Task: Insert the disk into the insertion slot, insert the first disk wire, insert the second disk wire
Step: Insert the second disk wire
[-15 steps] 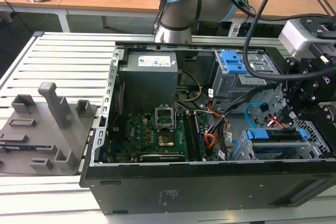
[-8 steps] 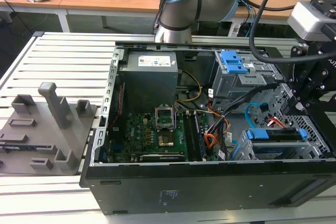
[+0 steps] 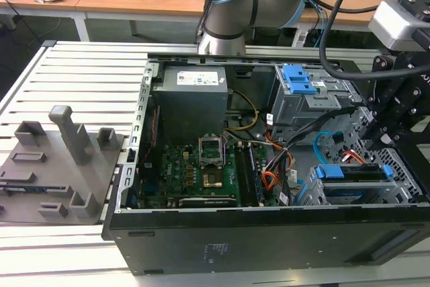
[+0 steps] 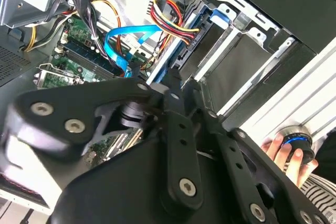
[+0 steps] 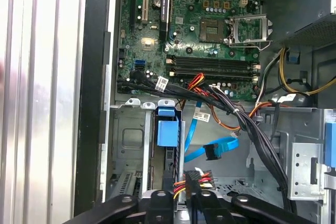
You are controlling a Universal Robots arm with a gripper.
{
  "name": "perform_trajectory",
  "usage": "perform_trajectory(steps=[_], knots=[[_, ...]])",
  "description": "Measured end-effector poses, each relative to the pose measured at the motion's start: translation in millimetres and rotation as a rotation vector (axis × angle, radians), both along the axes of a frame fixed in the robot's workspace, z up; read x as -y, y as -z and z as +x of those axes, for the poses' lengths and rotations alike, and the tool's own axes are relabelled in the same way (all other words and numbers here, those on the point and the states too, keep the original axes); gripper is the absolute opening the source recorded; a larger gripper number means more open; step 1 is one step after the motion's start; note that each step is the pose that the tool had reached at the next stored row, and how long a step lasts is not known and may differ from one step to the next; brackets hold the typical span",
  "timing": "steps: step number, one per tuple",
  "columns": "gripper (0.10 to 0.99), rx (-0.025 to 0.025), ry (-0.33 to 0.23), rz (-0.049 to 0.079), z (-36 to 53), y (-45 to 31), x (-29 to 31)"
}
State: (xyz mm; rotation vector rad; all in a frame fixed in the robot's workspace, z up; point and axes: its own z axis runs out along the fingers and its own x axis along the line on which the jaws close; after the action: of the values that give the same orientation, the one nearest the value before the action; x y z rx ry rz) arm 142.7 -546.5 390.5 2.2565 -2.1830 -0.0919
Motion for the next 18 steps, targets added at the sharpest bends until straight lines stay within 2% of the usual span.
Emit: perform_trajectory(steps=[1,2,5,8,10,11,13,15,18], knots=[[0.294,0.0000,0.000,0.000,0.0,-0.1,0.0],[0.361,0.0001,0.000,0.000,0.0,-0.3,0.0],[0.361,0.0000,-0.013,0.000,0.0,-0.6,0.0],[0.361,0.0000,-0.138,0.000,0.0,-0.6,0.0],[0.361,0.0001,-0.177,0.000,0.0,-0.6,0.0],[0.361,0.0000,-0.224,0.000,0.0,-0.6,0.0],[0.361,0.0001,-0.263,0.000,0.0,-0.6,0.0],[0.361,0.0001,-0.335,0.000,0.0,-0.6,0.0],[0.361,0.0001,-0.396,0.000,0.0,-0.6,0.0]])
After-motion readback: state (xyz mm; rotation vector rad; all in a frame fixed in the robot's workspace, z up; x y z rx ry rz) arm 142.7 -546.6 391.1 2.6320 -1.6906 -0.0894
